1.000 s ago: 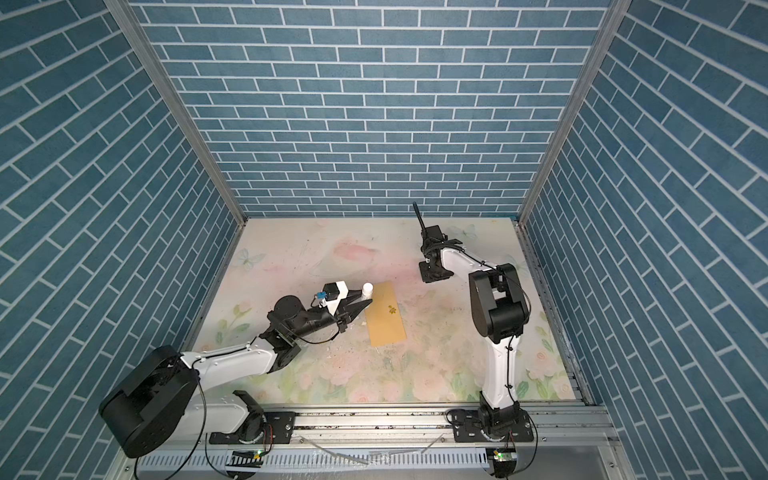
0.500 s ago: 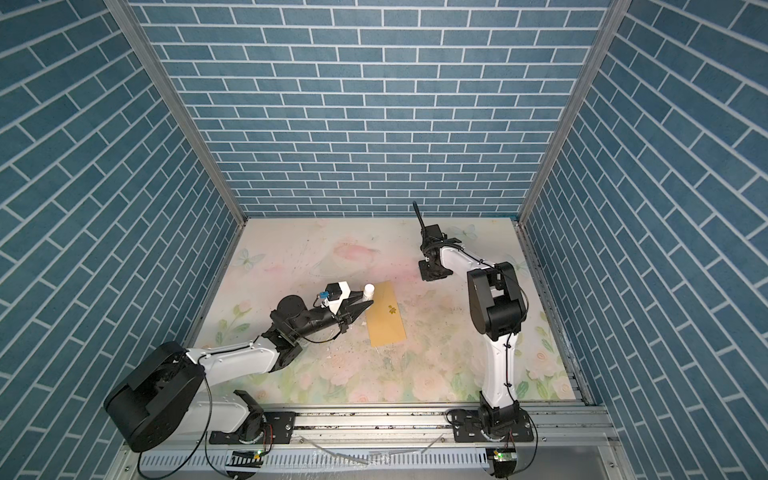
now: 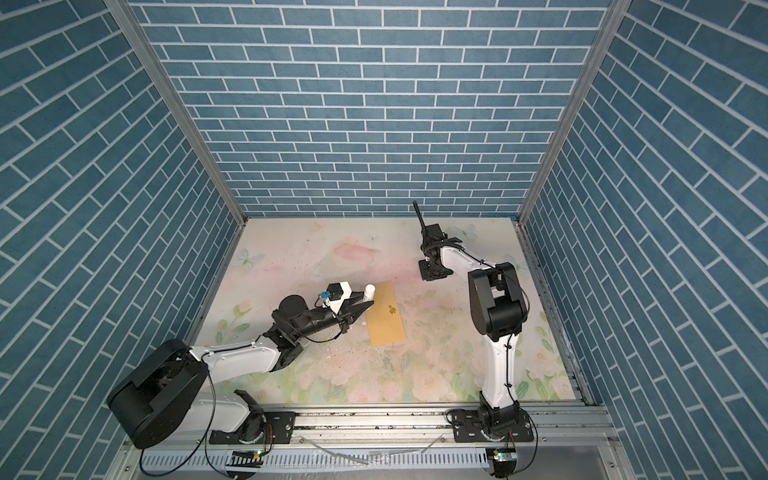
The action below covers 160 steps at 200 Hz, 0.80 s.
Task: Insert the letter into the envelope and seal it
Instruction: 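Bring the clear cap in the right gripper over the glue stick top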
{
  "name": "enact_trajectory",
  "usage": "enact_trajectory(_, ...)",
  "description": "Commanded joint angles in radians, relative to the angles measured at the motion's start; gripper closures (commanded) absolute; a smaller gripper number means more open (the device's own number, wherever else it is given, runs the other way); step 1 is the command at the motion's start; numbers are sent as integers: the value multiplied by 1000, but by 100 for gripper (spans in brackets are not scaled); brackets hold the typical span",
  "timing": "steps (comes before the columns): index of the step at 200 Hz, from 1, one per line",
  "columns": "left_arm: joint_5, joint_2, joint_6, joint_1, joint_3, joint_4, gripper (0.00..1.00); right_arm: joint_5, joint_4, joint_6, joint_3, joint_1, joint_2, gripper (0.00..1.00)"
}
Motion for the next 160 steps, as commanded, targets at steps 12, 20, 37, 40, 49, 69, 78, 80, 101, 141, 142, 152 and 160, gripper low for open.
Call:
enact_trajectory(12, 16, 13, 3, -4, 19, 21, 100, -78, -26, -41, -43, -4, -193, 85)
enact_trajectory(20, 18, 14, 2, -4, 21, 23, 100, -106, -26, -45, -64, -3, -234, 86)
enact_trajectory(37, 26, 19, 2, -4, 22, 25, 100, -181, -31, -50, -105, -3, -328, 87)
enact_trajectory(40, 26, 18, 2, -4, 21, 24, 100, -195, -31, -50, -111, -5, -344, 87)
enact_trajectory(49, 30, 20, 5, -4, 21, 23, 100, -244, -36, -52, -133, -4, -397, 87)
enact_trajectory(69, 37, 26, 8, -4, 23, 21, 100, -367, -34, -50, -178, -2, -517, 88)
enact_trajectory(78, 41, 29, 10, -4, 25, 19, 100, -427, -34, -50, -194, -2, -565, 88)
enact_trajectory(80, 43, 29, 10, -4, 24, 18, 100, -441, -35, -50, -197, -1, -579, 88)
enact_trajectory(101, 51, 36, 11, -4, 33, 11, 100, -576, -40, -43, -225, 1, -679, 88)
enact_trajectory(141, 70, 49, 5, -4, 50, 0, 100, -768, -34, -23, -270, 22, -785, 89)
enact_trajectory(142, 70, 49, 4, -4, 51, 0, 100, -772, -33, -23, -270, 23, -786, 89)
enact_trajectory(152, 71, 49, 3, -7, 53, -1, 100, -800, -28, -18, -279, 36, -795, 89)
enact_trajectory(160, 71, 50, 3, -7, 53, -3, 100, -814, -28, -18, -283, 49, -798, 89)
